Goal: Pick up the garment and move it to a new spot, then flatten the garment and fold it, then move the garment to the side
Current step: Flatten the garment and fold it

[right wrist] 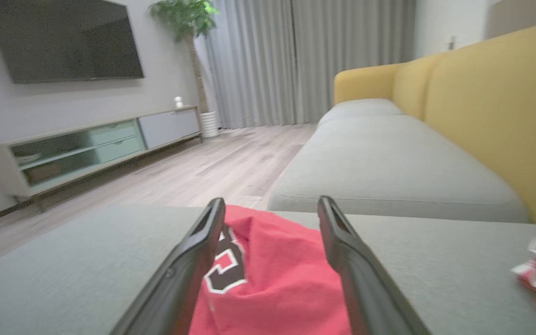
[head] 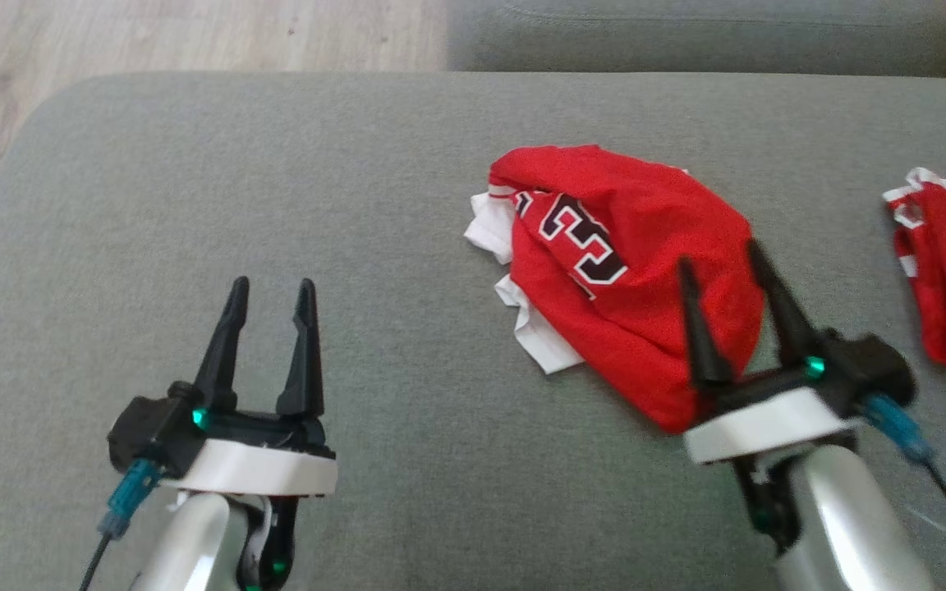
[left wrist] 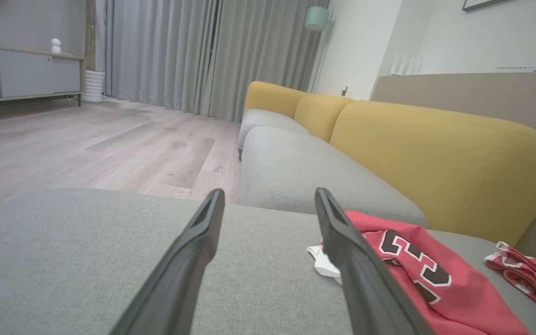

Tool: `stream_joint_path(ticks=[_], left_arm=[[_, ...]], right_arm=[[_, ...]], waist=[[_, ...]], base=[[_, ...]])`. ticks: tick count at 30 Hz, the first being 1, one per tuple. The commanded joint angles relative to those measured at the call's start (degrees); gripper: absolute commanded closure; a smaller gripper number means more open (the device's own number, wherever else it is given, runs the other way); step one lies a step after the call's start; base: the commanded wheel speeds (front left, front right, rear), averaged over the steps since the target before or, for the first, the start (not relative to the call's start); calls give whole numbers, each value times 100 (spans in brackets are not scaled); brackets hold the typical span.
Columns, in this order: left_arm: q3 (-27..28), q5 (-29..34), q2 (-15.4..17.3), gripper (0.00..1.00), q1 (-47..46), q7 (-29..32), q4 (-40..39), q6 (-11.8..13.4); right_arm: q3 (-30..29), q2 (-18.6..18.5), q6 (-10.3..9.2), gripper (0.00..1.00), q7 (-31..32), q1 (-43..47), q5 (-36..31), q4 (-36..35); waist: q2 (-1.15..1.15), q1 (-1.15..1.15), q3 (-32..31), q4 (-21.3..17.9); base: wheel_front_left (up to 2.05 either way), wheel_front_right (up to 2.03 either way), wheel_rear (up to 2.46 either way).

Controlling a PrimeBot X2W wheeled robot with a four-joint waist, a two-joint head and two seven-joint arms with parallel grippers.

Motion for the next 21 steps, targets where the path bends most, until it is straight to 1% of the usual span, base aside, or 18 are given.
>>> stream_joint_path(ticks=[1,4,9,12,17,21], left_arm=[[260,85,-22,0,-186,-54,-106,-82],[322,173,-150,0,-240,-54,-4,-196],[414,298,-338,0,-308,-54,130,-350],[455,355,-432,0,-334,-54,191,-421],[476,423,-547,0,-365,-54,272,-509],[516,460,-599,0,-360,-54,286,-551]], right_arm=[[373,3,39,0,146,-352,-61,-120],[819,3,39,0,577,-528,-66,107],[1473,-2,39,0,1471,-864,-20,820],[1551,-56,39,0,1709,-1115,-197,1275],[1338,-44,39,0,1867,-1456,-471,2014],[1347,-27,39,0,1995,-1688,-573,2546]], waist=[[0,0,82,125],[0,0,169,265],[0,0,280,494],[0,0,332,621],[0,0,396,824],[0,0,455,925]], base=[[0,0,0],[0,0,0],[0,0,0],[0,0,0],[0,0,0],[0,0,0]])
